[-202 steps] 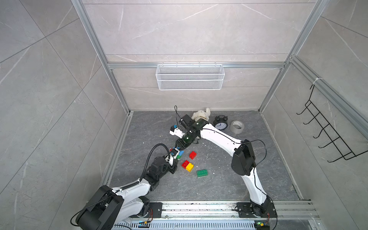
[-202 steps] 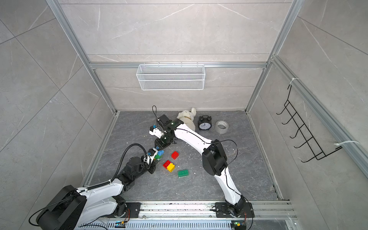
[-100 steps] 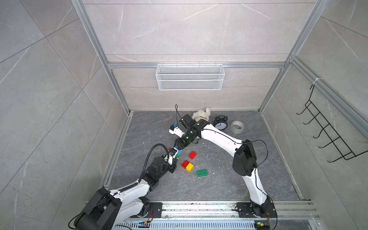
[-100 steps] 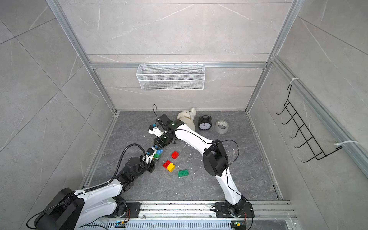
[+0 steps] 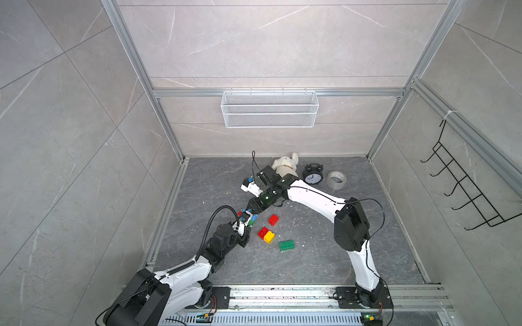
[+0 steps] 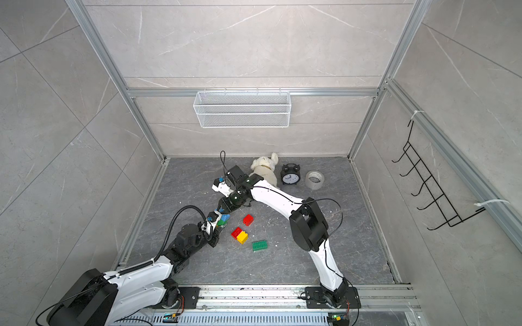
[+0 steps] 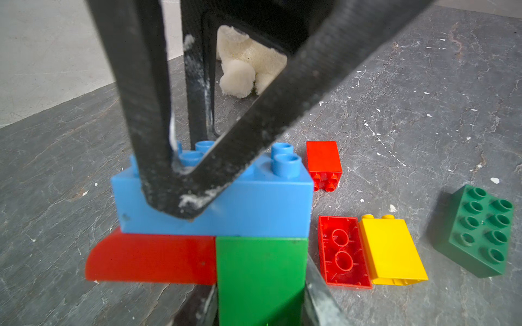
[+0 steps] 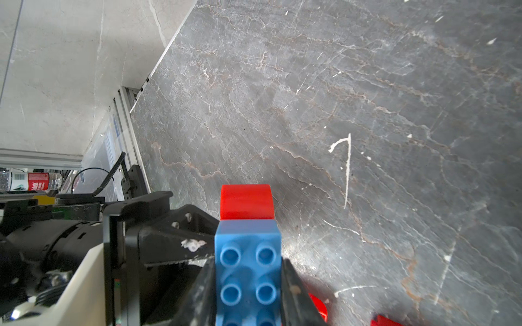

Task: Assemble the letter r with lego
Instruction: Place the lego brick at the center of the board.

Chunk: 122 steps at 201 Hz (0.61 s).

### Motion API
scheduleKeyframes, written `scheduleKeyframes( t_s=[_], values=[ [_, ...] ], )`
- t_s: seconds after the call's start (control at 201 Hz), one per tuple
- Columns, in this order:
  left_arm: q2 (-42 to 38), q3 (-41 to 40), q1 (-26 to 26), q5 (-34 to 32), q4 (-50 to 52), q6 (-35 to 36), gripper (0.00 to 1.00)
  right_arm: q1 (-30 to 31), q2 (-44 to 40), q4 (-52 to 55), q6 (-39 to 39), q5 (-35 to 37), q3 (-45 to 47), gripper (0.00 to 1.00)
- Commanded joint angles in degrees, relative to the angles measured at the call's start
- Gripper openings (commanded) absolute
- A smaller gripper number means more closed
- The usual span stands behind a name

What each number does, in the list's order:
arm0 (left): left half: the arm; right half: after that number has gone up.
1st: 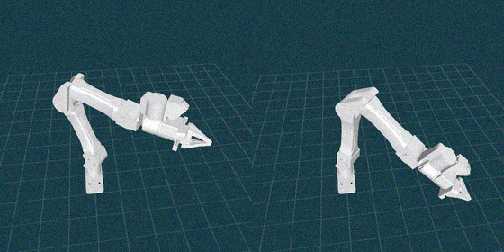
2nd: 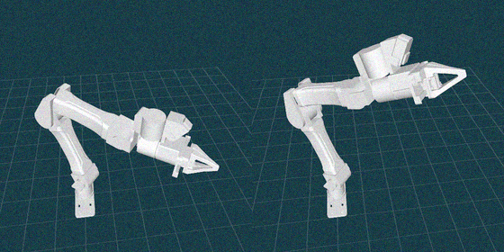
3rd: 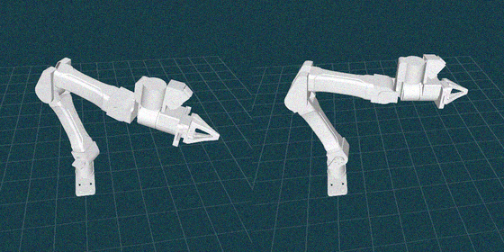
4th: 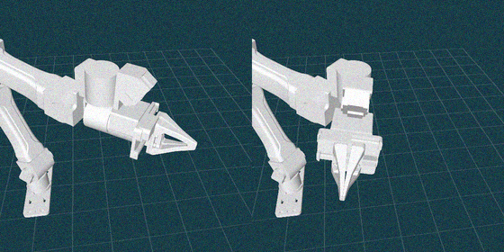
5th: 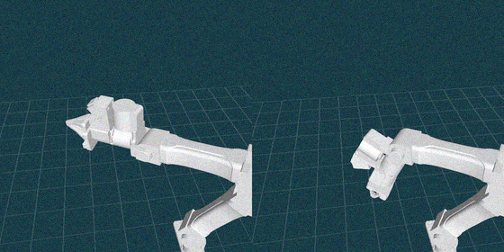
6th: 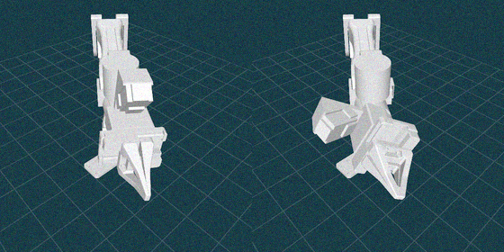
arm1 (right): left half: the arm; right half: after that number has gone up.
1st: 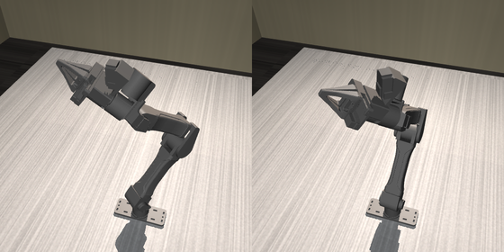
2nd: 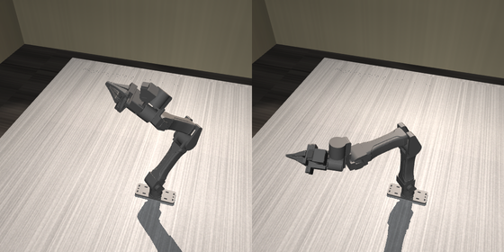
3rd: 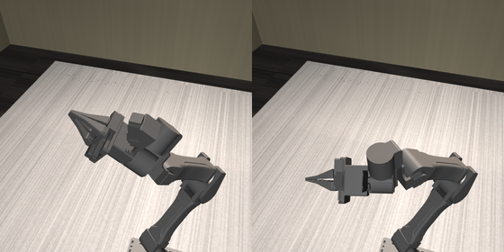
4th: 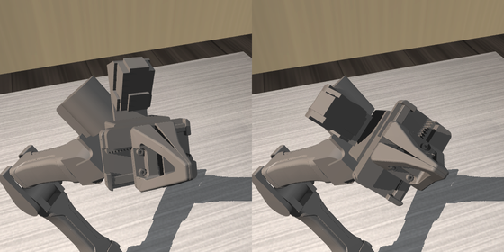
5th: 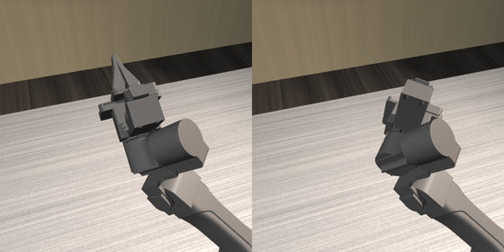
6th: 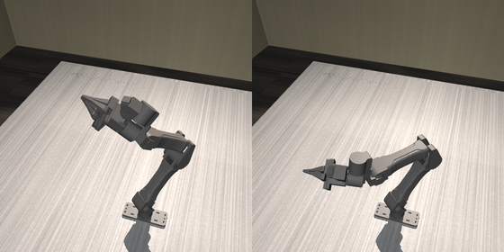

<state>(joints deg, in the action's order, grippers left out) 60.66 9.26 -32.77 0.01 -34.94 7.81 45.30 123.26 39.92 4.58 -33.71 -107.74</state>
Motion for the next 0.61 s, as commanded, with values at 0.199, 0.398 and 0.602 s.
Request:
scheduleKeyframes(
  t_s=[0.199, 0.398, 0.602],
  values=[
    [-3.7, 2.2, 0.9, -6.1, -13.2, 0.0, 0.35, 1.1, -1.5, 3.4, 3.6, -5.2, 6.5, 0.27],
    [-5.2, 2.0, 0.9, -6.5, -12.5, 0.2, 0.35, 1.2, -1.0, 2.5, 3.8, -5.7, 8.4, 0.27],
    [-5.7, 2.0, 0.9, -6.9, -12.4, 0.2, 0.35, 1.1, -1.4, 1.2, 4.4, -5.9, 10.2, 0.27]
  ],
)
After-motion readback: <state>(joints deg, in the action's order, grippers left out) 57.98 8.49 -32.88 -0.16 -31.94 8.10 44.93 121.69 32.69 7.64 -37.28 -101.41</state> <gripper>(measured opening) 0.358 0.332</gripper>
